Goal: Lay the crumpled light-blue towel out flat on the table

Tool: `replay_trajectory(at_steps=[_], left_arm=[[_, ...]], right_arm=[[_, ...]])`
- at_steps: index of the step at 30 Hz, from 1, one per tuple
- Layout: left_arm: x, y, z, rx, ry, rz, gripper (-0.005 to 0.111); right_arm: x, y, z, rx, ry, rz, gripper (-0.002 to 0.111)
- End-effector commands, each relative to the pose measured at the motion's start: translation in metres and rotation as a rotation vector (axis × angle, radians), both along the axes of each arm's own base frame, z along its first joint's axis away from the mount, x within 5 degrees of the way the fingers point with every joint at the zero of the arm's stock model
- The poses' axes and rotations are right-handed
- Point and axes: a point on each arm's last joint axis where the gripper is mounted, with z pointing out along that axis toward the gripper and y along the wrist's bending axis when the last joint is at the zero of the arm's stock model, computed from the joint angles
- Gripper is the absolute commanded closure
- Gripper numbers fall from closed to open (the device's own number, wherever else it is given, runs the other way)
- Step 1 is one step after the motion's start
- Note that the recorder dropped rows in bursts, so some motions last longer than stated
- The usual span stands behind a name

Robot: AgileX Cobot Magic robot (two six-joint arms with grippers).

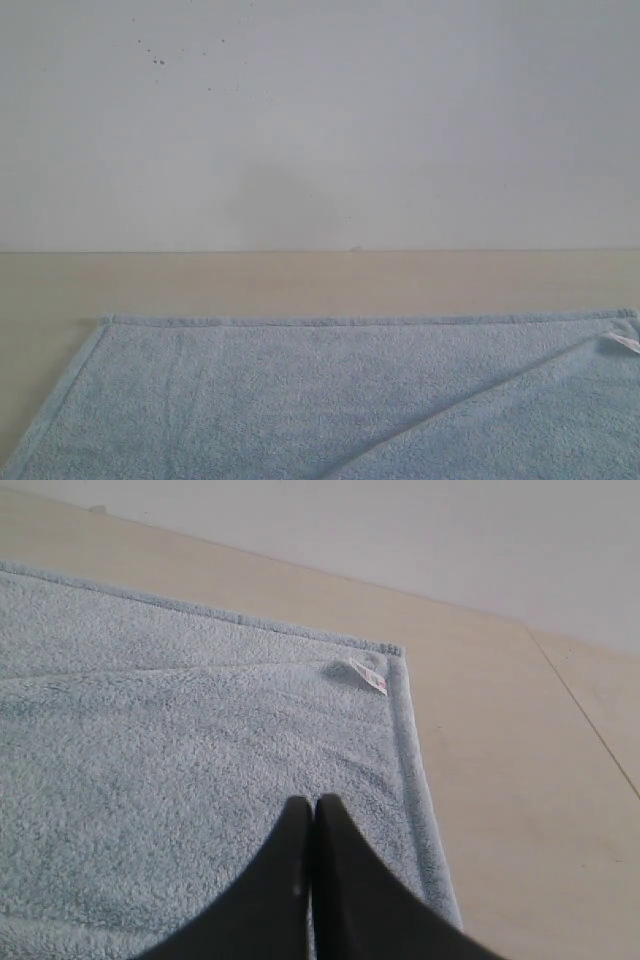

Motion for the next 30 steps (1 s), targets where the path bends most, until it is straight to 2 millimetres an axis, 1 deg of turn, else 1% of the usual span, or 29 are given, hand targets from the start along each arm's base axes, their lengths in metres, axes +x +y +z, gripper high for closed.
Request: replay_trajectory(at_steps=[1, 6, 11, 30], left_arm=[[-0.0003, -0.0001, -0.0002, -0.016, 0.003, 0.006, 0.103], [-0.0003, -0.0001, -0.0002, -0.016, 0.003, 0.006, 0.103], [0.0019, -0.0003, 0.0077, -0.019, -0.088, 0.003, 0.103], [0.002, -0.0003, 0.0079, -0.019, -0.09, 0.003, 0.103]], right_arm=[[-0.0003, -0.0005, 0.0009, -0.005, -0.005, -0.007, 0.109], [-0.0003, -0.0005, 0.0009, -0.003, -0.006, -0.008, 0.109], [-0.0003, -0.0004, 0.0009, -0.001, -0.006, -0.007, 0.109], [-0.0002, -0.0005, 0.0012, 0.002, -0.01, -0.01, 0.109]])
